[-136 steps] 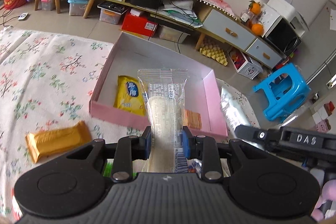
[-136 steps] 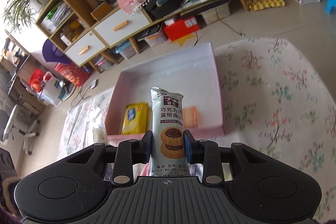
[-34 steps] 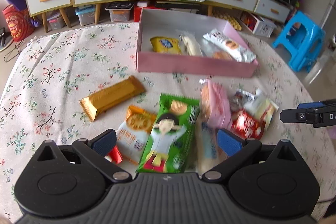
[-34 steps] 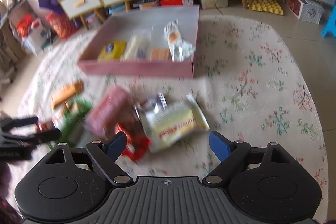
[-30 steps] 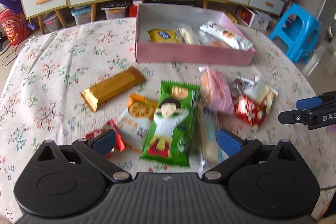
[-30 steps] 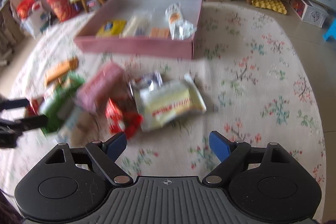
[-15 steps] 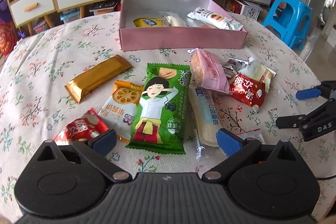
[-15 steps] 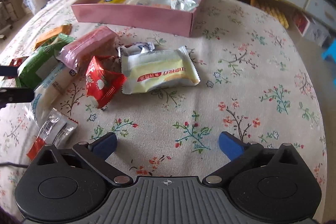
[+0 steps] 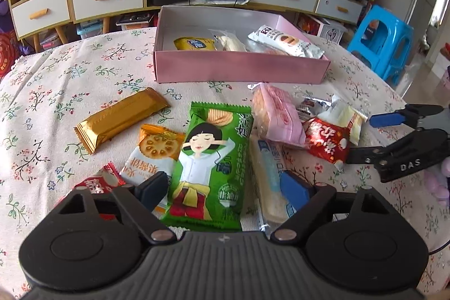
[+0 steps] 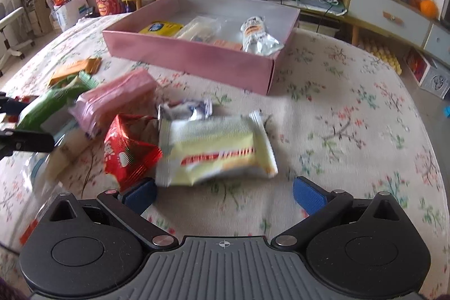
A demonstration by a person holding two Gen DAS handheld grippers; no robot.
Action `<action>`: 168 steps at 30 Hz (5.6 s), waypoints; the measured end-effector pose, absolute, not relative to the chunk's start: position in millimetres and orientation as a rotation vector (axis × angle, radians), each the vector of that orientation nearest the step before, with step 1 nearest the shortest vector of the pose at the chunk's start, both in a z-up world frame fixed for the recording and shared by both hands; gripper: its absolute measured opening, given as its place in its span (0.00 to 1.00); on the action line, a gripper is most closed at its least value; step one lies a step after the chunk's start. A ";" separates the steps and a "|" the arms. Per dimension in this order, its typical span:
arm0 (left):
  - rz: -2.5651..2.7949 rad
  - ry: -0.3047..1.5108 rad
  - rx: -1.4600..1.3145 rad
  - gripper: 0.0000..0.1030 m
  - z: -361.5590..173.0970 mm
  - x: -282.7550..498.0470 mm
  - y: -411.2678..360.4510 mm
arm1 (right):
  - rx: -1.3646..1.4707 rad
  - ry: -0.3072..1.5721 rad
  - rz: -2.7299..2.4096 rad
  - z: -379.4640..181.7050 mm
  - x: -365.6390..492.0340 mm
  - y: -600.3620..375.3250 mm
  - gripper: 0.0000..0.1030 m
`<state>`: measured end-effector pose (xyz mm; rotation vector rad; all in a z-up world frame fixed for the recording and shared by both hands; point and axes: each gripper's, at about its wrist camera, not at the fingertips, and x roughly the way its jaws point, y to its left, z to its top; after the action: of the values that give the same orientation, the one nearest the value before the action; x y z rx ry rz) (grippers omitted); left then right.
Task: Organize snacks
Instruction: 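Grasp green snack bag with left gripper while right gripper grasps cream bread packet, then carry both held packets over the pink box and open both grippers, then withdraw both open grippers from the box toward the snack pile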
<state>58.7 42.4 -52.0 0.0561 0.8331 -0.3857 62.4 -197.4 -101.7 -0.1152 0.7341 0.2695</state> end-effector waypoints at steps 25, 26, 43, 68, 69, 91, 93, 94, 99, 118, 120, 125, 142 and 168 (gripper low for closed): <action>-0.329 0.872 -0.049 0.44 -44.8 68.5 56.7 | -0.201 0.646 0.334 -94.4 61.8 -180.8 0.69; -0.328 0.873 -0.051 0.44 -44.2 68.7 56.9 | -0.200 0.649 0.334 -94.0 61.3 -181.2 0.68; -0.329 0.846 -0.093 0.42 -31.7 72.0 59.1 | -0.119 0.651 0.305 -74.8 52.6 -202.0 0.68; -0.297 0.704 -0.301 0.41 21.7 101.4 50.8 | 0.113 0.636 0.303 -16.2 90.6 -179.1 0.68; -0.295 0.706 -0.312 0.41 22.6 106.1 49.5 | 0.122 0.633 0.302 -13.5 95.0 -178.4 0.68; -0.277 0.715 -0.243 0.42 -8.0 227.5 23.9 | 0.114 0.645 0.357 -30.4 188.9 -171.2 0.69; -0.272 0.711 -0.225 0.42 -10.4 233.2 21.6 | 0.111 0.651 0.343 -34.4 194.8 -173.8 0.69; -0.269 0.710 -0.216 0.42 -11.6 235.4 20.5 | 0.111 0.654 0.338 -36.6 197.9 -175.2 0.69; -0.252 0.709 -0.172 0.42 -17.4 248.3 15.6 | 0.109 0.664 0.325 -44.5 208.1 -179.4 0.69; -0.257 0.728 -0.092 0.59 -19.8 255.7 6.7 | 0.139 0.666 0.347 -42.8 216.1 -181.4 0.79; -0.264 0.725 -0.077 0.62 -17.2 253.4 4.2 | 0.139 0.664 0.346 -39.8 213.4 -180.8 0.81; -0.268 0.730 -0.088 0.74 -9.4 246.1 4.8 | 0.138 0.657 0.350 -28.1 202.6 -181.7 0.87; -0.292 0.711 -0.110 0.98 23.9 181.7 13.7 | 0.123 0.626 0.354 18.9 132.5 -184.5 0.91; -0.168 0.779 -0.158 1.00 8.7 85.4 74.9 | 0.164 0.767 0.358 0.5 50.1 -176.1 0.91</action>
<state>85.4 74.9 8.7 -0.1579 0.7787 -0.1682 50.1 -176.1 0.5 0.1636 0.7666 0.3579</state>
